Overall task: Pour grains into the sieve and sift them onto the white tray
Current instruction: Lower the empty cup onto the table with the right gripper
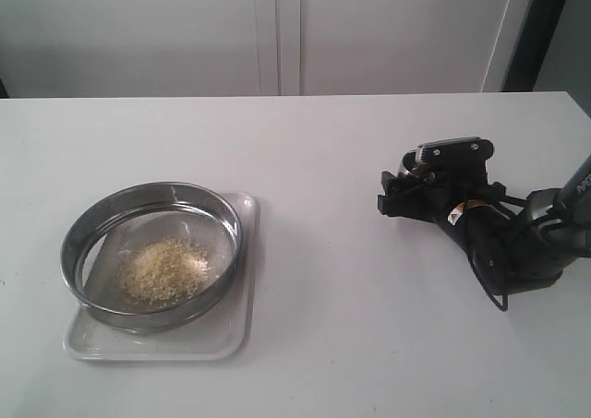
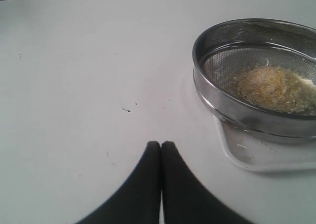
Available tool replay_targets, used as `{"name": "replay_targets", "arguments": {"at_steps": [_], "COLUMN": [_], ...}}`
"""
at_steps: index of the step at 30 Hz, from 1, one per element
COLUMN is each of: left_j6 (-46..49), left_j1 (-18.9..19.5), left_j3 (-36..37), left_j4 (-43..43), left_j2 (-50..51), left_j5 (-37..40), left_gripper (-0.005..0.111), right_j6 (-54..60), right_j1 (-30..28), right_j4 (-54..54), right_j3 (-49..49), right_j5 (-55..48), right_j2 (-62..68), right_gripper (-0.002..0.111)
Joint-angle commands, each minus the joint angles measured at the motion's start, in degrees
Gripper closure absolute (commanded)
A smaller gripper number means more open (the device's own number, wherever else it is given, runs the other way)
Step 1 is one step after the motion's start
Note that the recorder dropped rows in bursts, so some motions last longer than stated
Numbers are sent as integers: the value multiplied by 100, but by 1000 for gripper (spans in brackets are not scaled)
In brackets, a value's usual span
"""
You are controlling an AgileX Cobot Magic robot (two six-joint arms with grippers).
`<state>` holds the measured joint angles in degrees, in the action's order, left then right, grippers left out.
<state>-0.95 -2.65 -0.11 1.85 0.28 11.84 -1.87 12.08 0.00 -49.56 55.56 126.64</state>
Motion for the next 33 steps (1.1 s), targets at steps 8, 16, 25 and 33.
{"name": "replay_targets", "arguments": {"at_steps": [8, 16, 25, 33], "left_j6": [-14, -14, -14, -14], "left_j1": [21, 21, 21, 21], "left_j3": [11, 11, 11, 11], "left_j4": [4, 4, 4, 4], "left_j2": [-28, -28, -28, -28], "left_j5": [-18, -18, -18, -18], "left_gripper": [107, 107, 107, 107], "right_j6": [67, 187, 503, 503], "right_j1": [-23, -23, -10, -10], "right_j4": [87, 87, 87, 113], "right_j3": [-7, -66, -66, -32], "right_j5": [21, -255, -118, -394], "right_j2": [21, 21, 21, -401], "right_gripper": [21, 8, 7, 7]}}
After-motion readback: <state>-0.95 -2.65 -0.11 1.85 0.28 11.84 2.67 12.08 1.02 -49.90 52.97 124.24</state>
